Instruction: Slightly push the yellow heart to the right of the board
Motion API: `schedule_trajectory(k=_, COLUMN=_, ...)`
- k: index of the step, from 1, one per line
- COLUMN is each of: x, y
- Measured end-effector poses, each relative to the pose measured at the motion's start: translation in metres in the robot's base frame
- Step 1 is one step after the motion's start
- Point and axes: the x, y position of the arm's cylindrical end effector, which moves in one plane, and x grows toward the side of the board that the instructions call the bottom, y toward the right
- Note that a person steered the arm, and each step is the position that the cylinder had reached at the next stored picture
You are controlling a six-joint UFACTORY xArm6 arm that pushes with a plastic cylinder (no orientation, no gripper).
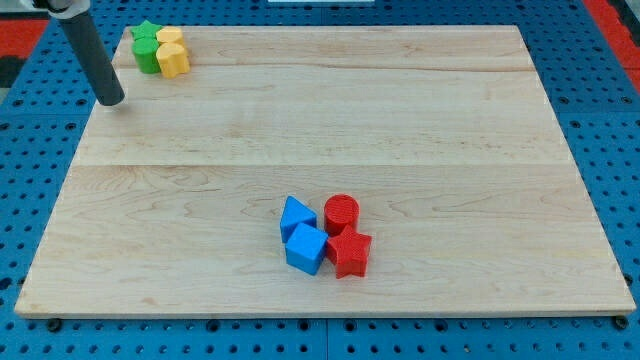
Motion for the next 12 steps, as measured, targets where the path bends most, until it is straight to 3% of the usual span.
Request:
schedule_trajectory(k=4, x=-0.001, y=-0.034)
schedule_trajectory(k=8, x=-0.045, y=-0.034)
schedule_trajectory(k=12, x=-0.047, y=-0.029)
